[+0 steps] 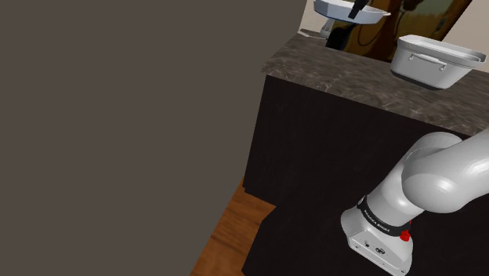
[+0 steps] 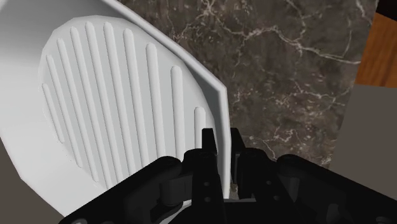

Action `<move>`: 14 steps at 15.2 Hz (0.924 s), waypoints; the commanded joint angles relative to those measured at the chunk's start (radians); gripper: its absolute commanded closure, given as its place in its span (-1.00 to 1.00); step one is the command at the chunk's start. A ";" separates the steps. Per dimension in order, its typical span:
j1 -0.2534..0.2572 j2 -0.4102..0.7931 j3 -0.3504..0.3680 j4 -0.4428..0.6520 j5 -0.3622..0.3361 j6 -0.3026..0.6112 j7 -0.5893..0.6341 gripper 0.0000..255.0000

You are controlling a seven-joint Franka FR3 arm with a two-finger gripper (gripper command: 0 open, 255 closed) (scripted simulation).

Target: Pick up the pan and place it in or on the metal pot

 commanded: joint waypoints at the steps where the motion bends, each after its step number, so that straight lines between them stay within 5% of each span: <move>1: 0.003 0.014 0.000 0.042 0.006 -0.025 -0.010 1.00; 6: 0.008 0.044 0.002 0.133 0.019 -0.085 -0.029 1.00; 14: -0.043 -0.094 -0.093 0.066 -0.023 -0.100 -0.175 1.00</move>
